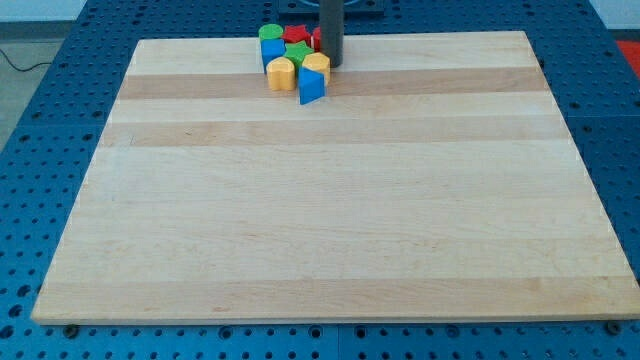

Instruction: Separate the yellow hexagon and blue triangle from a group of blocks

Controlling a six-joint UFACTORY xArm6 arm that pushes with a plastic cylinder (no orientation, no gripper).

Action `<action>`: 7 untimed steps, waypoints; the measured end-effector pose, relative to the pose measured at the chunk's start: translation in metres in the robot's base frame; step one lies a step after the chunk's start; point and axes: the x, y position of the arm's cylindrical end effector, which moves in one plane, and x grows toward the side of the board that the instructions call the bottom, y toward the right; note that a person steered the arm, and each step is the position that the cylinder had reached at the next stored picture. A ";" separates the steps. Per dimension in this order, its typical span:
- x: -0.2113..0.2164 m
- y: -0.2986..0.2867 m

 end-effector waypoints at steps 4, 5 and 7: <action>0.079 -0.069; 0.093 -0.073; 0.084 -0.073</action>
